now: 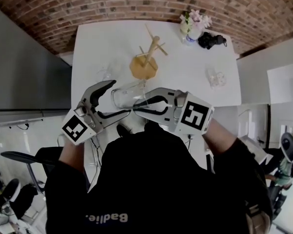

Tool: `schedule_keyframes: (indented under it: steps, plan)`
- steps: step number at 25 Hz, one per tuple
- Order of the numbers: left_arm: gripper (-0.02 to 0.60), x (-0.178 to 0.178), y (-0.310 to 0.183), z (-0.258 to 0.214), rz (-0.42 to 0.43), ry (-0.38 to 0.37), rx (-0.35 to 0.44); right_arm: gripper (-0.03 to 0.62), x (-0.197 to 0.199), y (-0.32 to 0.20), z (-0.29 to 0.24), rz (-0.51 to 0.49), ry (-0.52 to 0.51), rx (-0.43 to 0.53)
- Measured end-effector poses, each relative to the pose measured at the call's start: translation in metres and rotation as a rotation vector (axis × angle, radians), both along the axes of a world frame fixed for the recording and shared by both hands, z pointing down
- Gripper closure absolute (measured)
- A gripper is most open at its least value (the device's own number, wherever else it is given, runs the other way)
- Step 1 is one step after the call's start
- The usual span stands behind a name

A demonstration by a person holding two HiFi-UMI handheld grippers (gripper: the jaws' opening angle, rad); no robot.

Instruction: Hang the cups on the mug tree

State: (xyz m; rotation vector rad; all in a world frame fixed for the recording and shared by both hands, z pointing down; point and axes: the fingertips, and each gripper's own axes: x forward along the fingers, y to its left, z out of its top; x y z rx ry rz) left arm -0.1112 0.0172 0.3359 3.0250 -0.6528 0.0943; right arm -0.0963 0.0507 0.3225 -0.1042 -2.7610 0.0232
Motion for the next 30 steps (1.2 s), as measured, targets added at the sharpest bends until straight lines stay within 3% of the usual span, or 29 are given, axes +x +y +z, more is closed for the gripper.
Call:
schedule_keyframes:
  steps: [5,17,22,30]
  plan:
    - [0.247,0.018,-0.011,0.006,0.003,-0.085,-0.005,0.548,0.012,-0.016,-0.005,-0.031,-0.106,-0.069]
    - [0.252,0.023,-0.05,0.02,-0.086,-0.18,-0.085,0.548,0.022,-0.062,0.013,-0.072,-0.268,-0.285]
    - [0.253,0.017,-0.067,0.032,-0.123,-0.244,-0.119,0.542,0.019,-0.081,0.033,-0.048,-0.339,-0.351]
    - [0.255,-0.002,-0.091,0.048,-0.202,-0.252,-0.2,0.514,0.006,-0.115,0.058,0.048,-0.464,-0.506]
